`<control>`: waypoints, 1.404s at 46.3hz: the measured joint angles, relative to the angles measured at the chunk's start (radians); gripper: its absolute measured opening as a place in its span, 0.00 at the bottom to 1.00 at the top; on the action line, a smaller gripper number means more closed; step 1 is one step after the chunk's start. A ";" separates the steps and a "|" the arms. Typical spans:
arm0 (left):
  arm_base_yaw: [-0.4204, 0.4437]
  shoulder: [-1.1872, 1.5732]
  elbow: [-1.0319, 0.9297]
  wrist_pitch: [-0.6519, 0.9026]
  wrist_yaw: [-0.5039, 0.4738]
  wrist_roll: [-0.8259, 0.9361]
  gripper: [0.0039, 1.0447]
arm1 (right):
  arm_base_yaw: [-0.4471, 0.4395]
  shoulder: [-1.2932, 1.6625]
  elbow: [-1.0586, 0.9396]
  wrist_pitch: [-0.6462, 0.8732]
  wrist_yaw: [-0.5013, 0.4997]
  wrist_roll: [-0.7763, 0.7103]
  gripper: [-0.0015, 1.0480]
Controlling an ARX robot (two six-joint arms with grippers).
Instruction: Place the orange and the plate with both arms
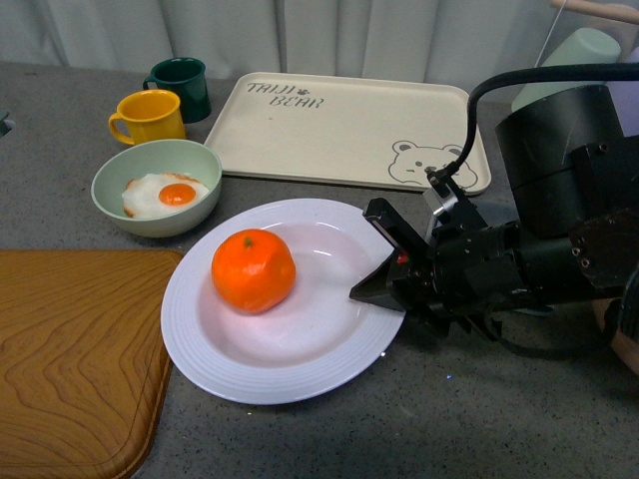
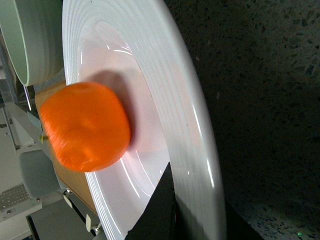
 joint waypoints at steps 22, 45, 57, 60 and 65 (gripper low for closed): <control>0.000 0.000 0.000 0.000 0.000 0.003 0.94 | -0.100 -0.002 0.156 0.123 -0.073 0.146 0.04; 0.000 0.000 0.000 0.000 0.000 0.003 0.94 | -0.138 0.409 0.939 -0.303 -0.021 0.150 0.04; 0.000 0.000 0.000 0.000 0.000 0.003 0.94 | -0.142 0.511 1.188 -0.512 0.059 0.064 0.26; 0.000 0.000 0.000 0.000 0.000 0.003 0.94 | -0.143 0.509 1.188 -0.512 0.066 0.050 0.37; 0.000 0.000 0.000 0.000 0.000 0.003 0.94 | -0.145 0.482 1.139 -0.491 0.087 0.025 0.52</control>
